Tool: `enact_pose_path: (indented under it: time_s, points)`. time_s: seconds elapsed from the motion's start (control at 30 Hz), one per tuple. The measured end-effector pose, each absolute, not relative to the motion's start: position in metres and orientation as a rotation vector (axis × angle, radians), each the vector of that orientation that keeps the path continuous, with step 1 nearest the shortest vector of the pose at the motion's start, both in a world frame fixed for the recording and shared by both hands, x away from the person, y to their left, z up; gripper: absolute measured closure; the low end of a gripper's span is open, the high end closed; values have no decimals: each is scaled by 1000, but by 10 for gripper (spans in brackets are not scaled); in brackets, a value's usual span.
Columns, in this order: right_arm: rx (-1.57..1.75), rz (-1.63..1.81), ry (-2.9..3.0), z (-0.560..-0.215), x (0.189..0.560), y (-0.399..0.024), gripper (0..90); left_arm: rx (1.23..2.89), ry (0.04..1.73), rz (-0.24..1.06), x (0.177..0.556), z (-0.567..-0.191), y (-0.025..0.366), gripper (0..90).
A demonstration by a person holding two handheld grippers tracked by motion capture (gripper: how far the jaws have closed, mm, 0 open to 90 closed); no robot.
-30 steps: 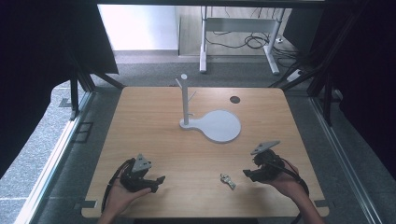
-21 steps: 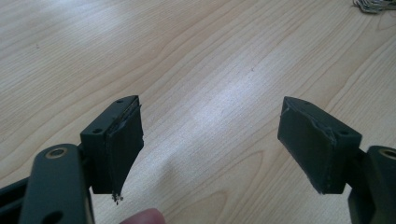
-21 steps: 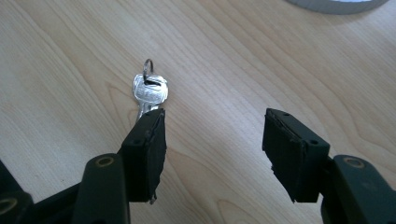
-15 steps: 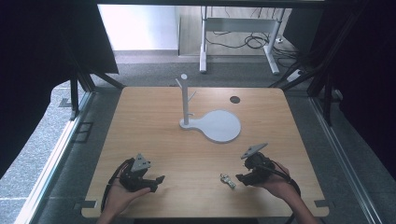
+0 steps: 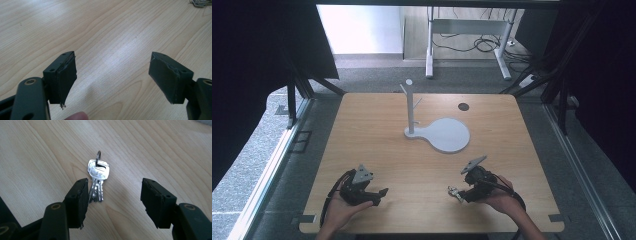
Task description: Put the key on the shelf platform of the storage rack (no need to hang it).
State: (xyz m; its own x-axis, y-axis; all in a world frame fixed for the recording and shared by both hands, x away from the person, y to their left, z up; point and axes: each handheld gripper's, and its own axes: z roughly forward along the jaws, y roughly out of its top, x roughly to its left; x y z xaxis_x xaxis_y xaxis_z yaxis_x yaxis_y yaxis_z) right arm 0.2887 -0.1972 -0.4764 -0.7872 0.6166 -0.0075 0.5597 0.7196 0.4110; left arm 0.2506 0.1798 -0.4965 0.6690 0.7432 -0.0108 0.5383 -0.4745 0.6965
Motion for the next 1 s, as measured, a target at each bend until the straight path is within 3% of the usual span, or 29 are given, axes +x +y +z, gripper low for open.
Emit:
enact_pose_path:
  time_s: [0.73,1.0]
  points:
    - [889,505,2850,-495,291,-171,398,2196,983,385,251,-496,180,226]
    - [877,457,2863,-500,292,-162,435,2193,982,386,250,-496,181,225]
